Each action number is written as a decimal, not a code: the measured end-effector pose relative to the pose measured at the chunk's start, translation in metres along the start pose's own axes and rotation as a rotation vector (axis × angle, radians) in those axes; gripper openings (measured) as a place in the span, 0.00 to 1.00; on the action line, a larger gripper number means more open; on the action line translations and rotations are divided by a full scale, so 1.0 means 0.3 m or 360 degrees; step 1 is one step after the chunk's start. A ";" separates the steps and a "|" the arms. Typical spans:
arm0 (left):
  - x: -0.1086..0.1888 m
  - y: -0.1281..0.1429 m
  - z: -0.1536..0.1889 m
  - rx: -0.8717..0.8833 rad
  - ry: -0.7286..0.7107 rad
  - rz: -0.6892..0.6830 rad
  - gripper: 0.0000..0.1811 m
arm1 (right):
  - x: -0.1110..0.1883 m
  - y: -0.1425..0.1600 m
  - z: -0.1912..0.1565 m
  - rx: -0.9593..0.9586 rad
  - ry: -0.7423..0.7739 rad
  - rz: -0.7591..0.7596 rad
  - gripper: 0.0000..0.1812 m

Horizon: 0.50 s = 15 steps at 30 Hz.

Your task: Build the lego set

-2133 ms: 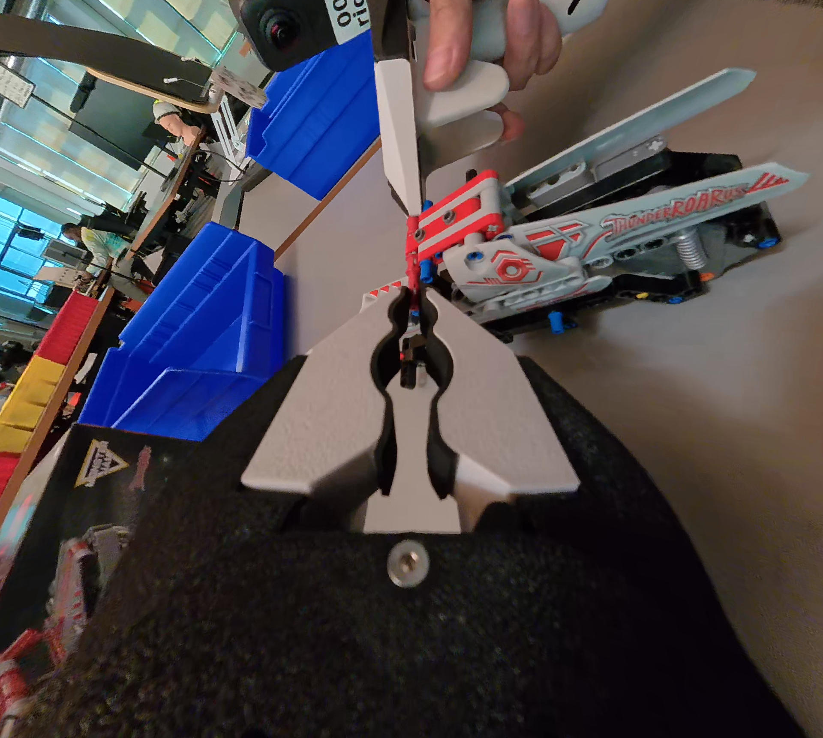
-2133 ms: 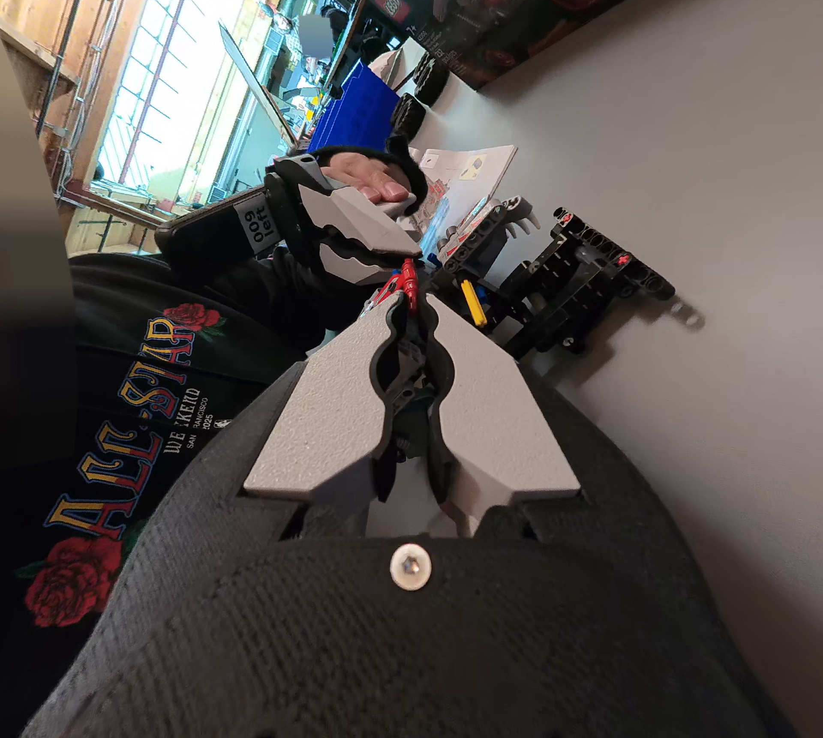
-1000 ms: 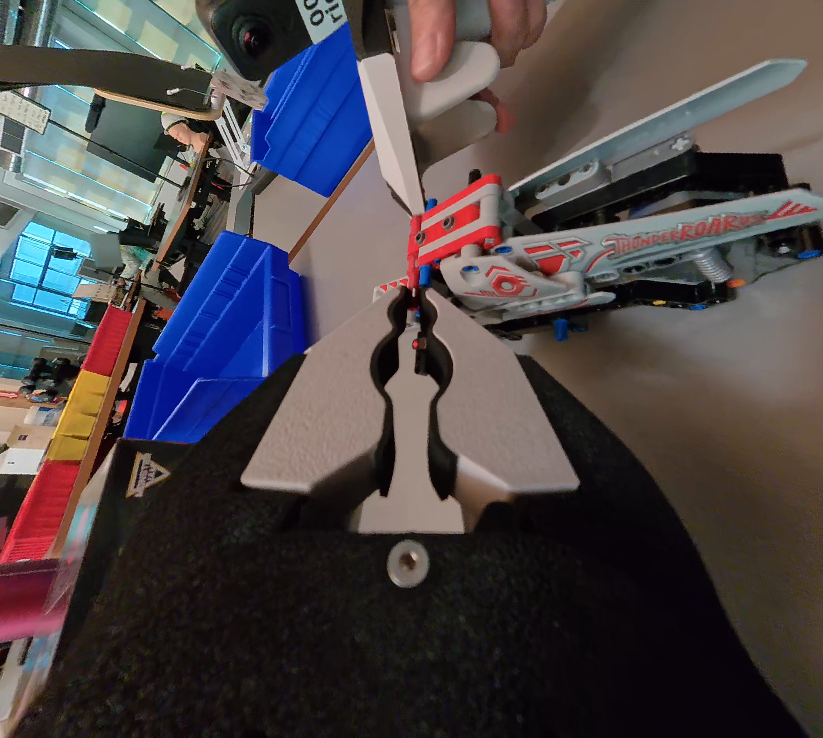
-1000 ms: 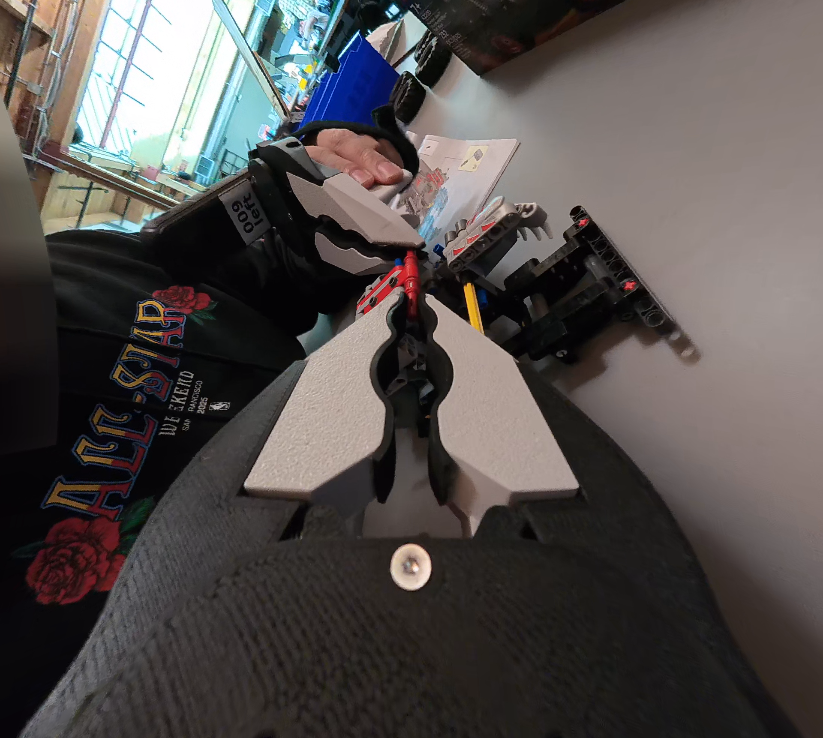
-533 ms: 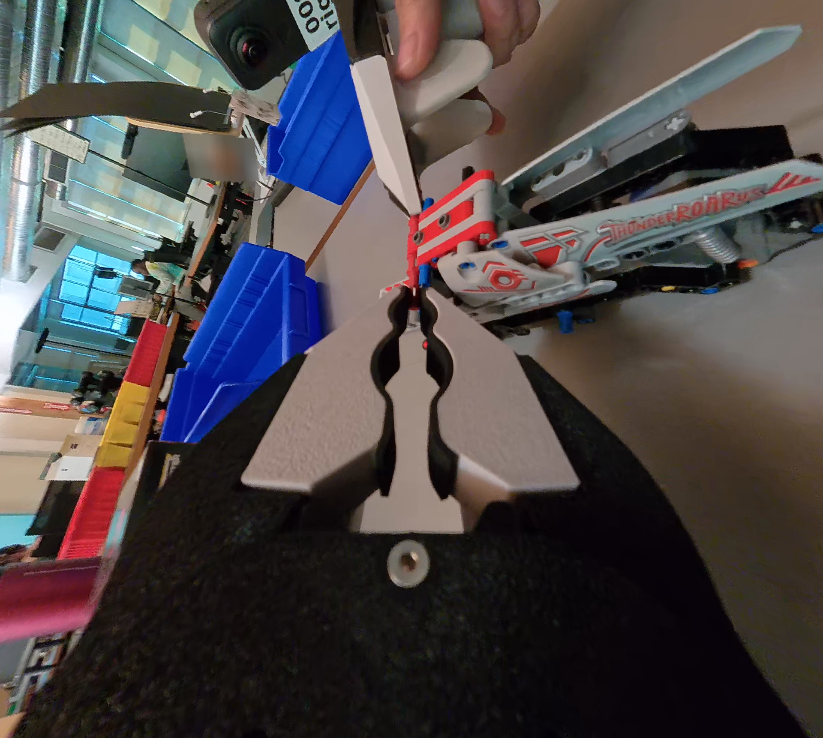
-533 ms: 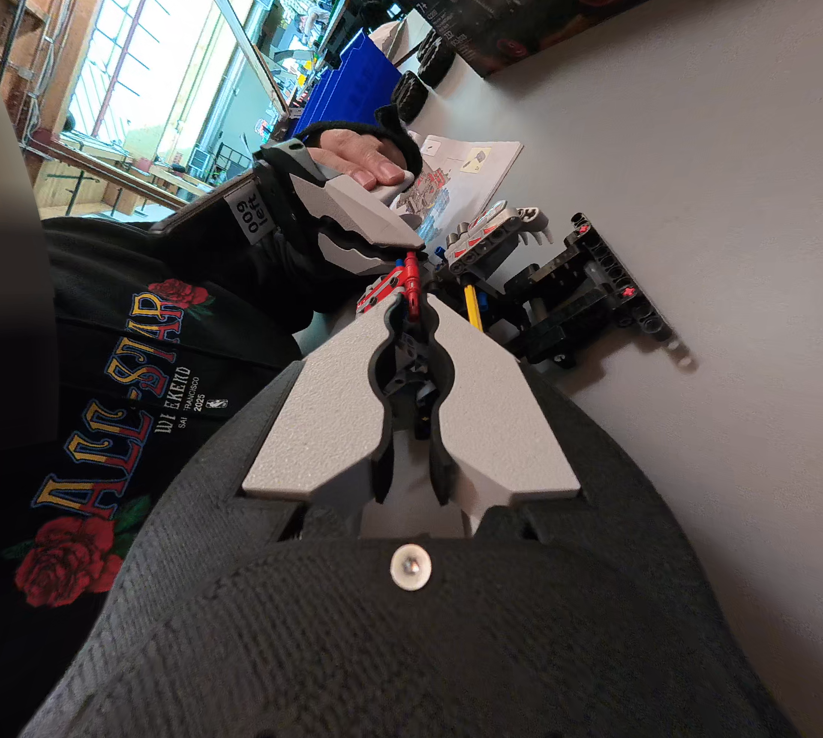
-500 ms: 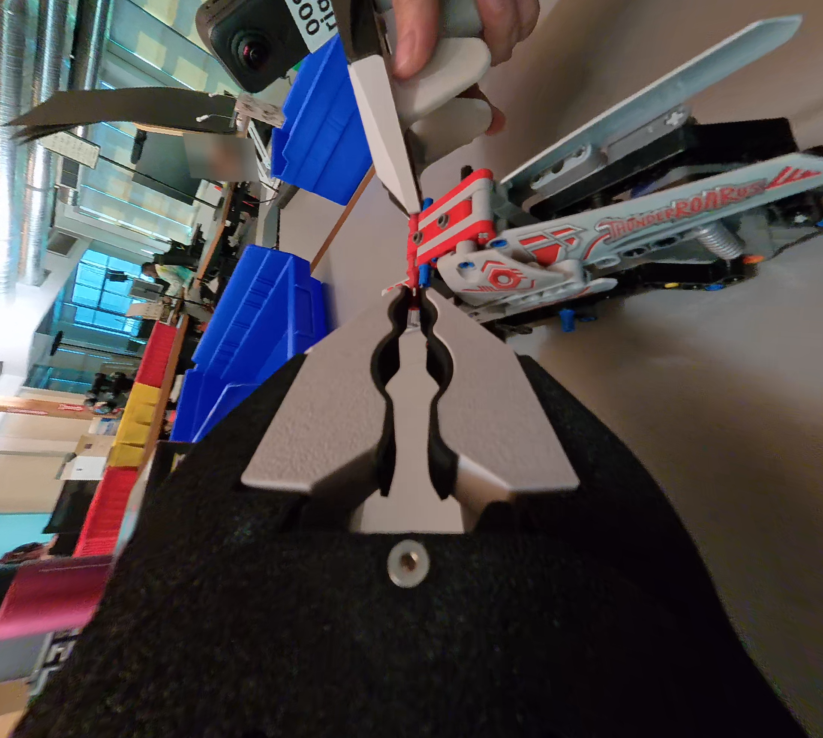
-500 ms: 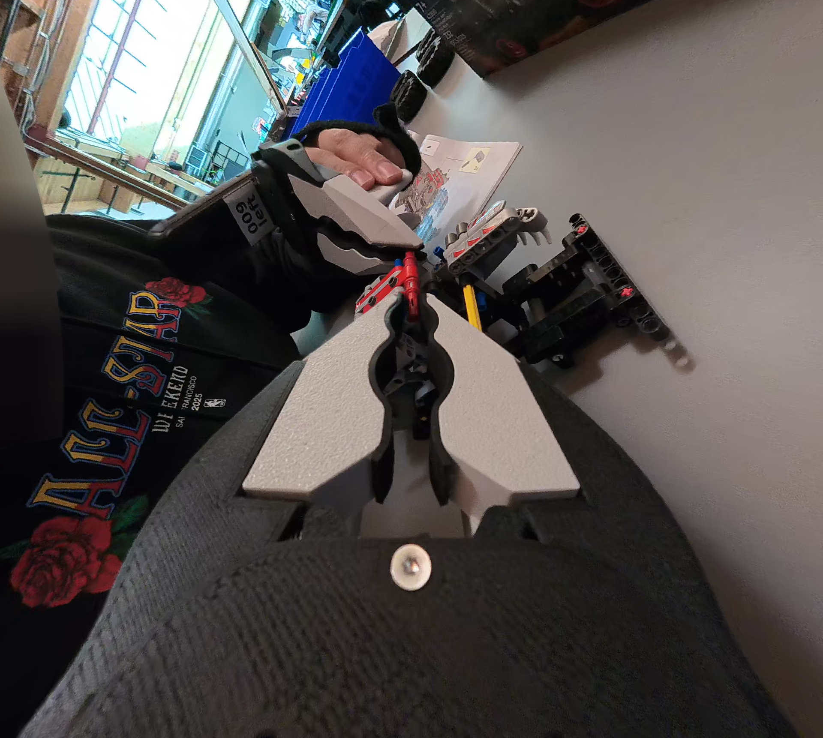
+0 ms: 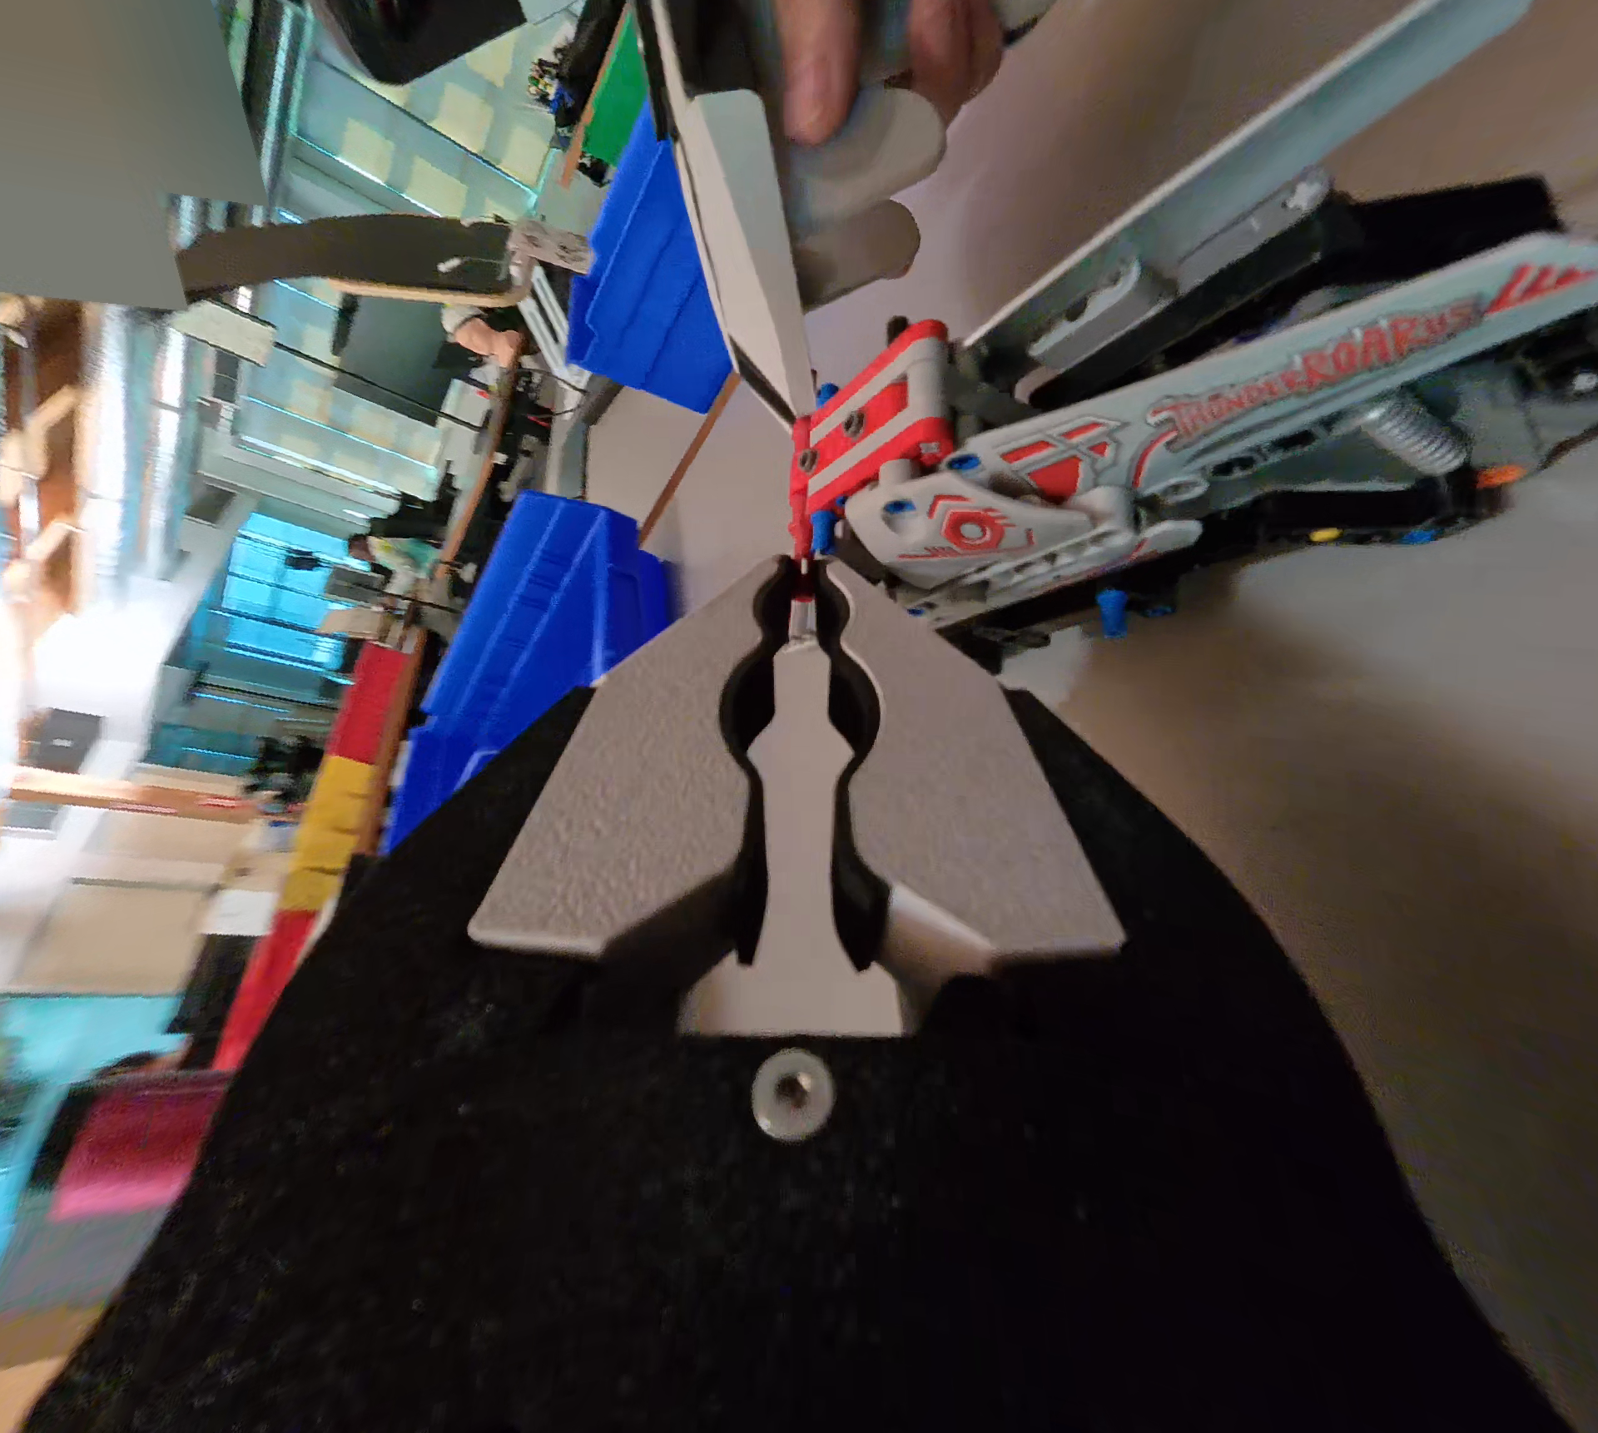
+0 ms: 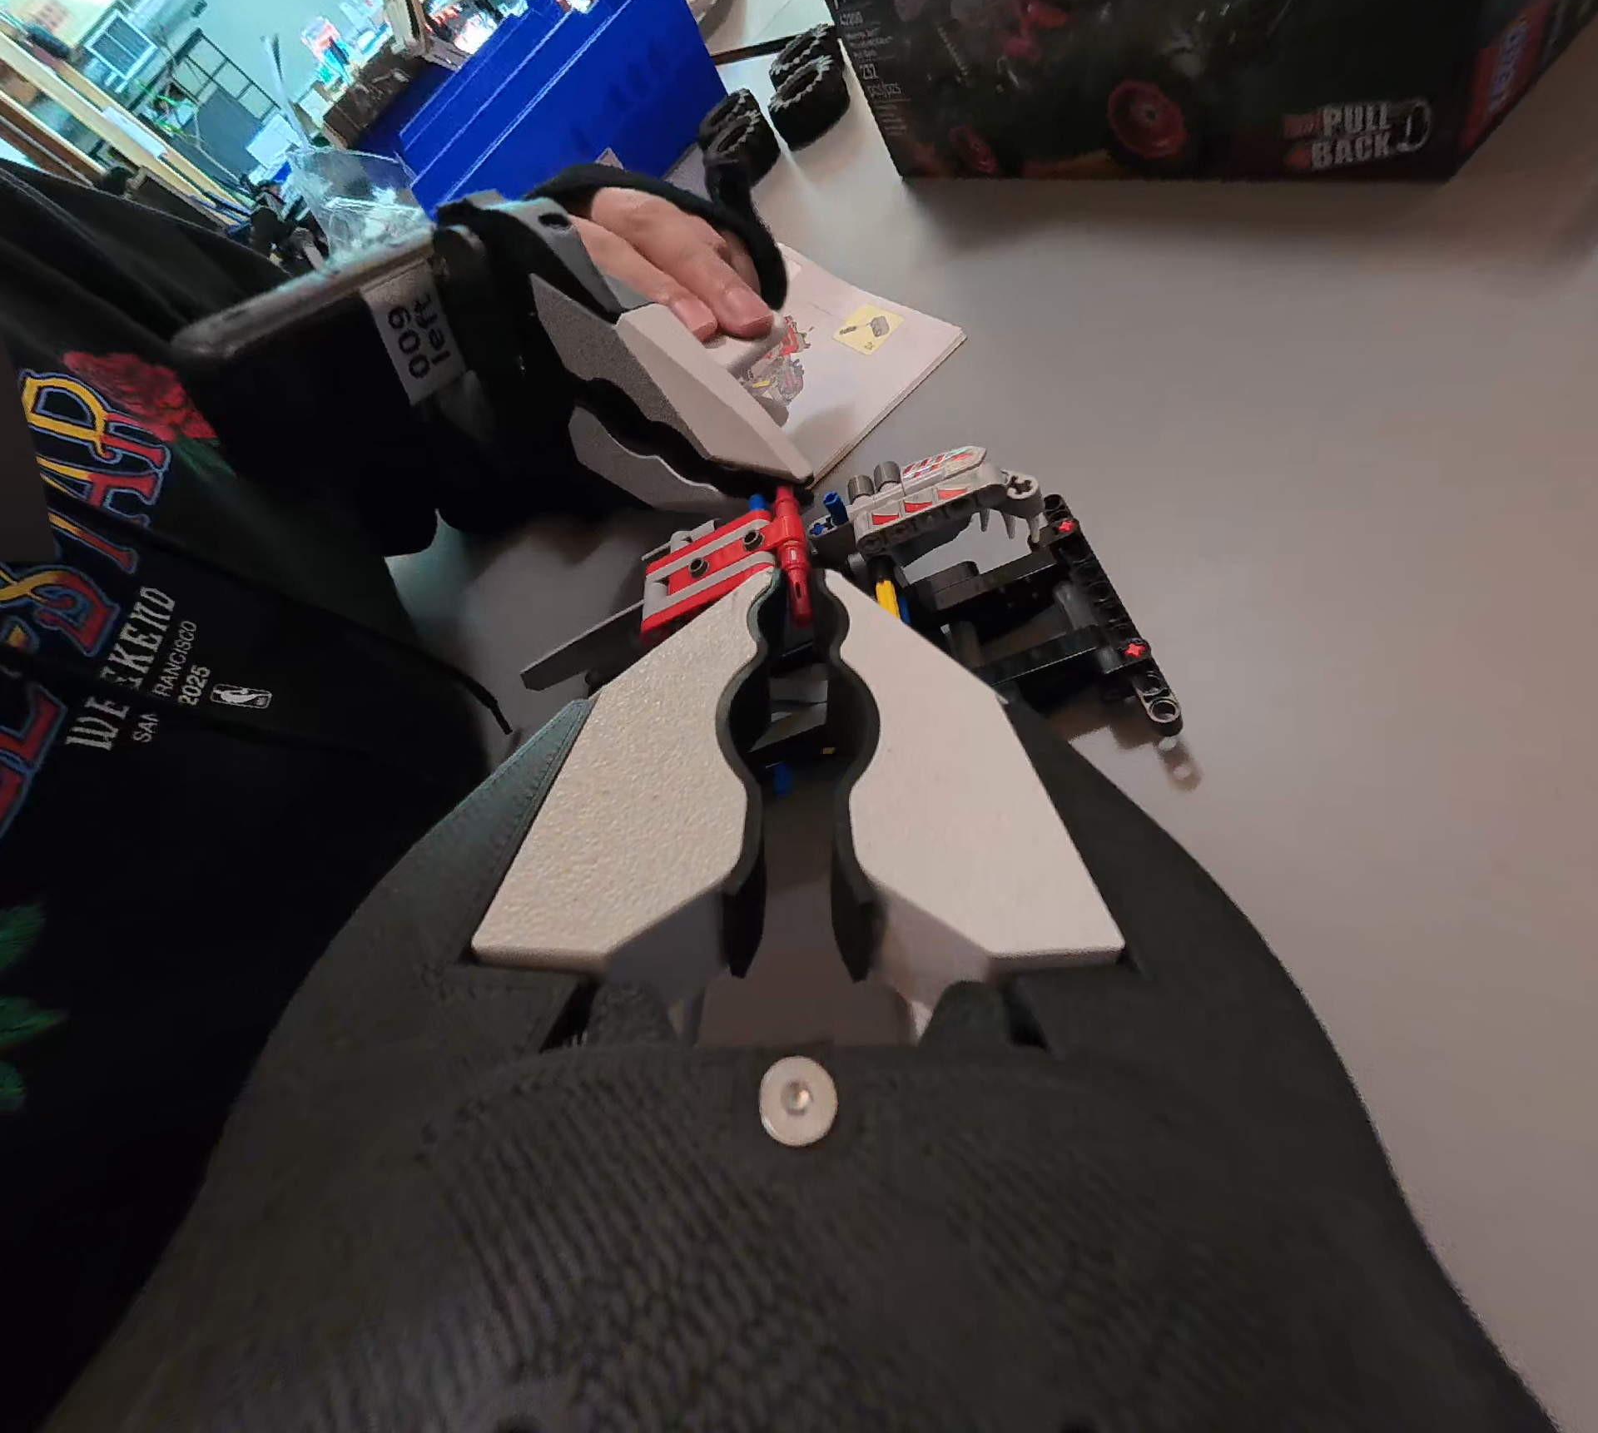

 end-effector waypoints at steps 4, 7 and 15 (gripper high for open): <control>0.004 0.008 -0.006 0.0219 0.0098 0.0006 0.01 | 0.009 -0.006 -0.001 -0.0100 -0.0055 0.0057 0.03; 0.003 0.008 -0.007 0.0356 0.0172 -0.0005 0.01 | 0.015 -0.011 -0.009 -0.0132 -0.0089 0.0096 0.00; 0.005 0.010 -0.008 0.0503 0.0270 -0.0019 0.01 | 0.014 -0.007 -0.002 -0.0202 -0.0044 0.0085 0.02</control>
Point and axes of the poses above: each gripper's, where its closed fingertips meet, x back along the fingers, y out of its underside, z = x × y across the jaws, the point moved 4 cm from there along x, back along the fingers, and after that the axes turned 13 degrees about -y, right-handed, at the moved point
